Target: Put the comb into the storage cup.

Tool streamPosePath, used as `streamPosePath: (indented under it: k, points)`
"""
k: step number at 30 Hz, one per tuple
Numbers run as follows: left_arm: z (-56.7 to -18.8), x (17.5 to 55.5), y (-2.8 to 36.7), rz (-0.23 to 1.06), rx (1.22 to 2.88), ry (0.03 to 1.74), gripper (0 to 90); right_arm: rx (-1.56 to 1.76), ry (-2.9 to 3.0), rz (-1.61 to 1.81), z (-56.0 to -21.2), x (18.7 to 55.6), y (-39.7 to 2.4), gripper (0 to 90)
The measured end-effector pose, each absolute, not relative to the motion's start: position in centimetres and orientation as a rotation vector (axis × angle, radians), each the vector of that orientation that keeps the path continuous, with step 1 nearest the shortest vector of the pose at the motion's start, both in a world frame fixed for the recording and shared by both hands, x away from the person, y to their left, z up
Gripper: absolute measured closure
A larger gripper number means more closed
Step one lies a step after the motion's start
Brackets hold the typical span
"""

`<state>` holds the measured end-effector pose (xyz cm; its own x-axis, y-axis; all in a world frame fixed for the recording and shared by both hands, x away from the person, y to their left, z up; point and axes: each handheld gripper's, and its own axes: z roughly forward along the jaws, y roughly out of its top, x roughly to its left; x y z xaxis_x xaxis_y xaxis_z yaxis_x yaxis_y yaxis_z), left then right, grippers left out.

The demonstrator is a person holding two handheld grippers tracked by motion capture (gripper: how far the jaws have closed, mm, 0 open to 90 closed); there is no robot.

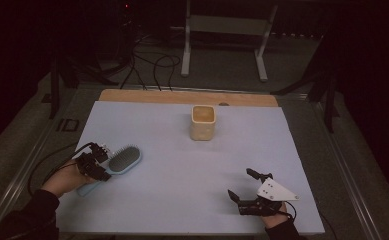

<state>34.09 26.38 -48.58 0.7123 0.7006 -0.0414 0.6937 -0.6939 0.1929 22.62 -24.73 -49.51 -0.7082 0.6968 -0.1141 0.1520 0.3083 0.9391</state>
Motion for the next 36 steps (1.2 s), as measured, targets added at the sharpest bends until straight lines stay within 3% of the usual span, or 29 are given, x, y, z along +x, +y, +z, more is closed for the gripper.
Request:
streamPosePath:
  k: [36]
  points:
    - [-42.7, 33.8, 22.2, 0.302, 2.278, 0.927, 69.9, 0.751, 2.069, 1.405, -49.5, 22.6, -24.7, 8.8]
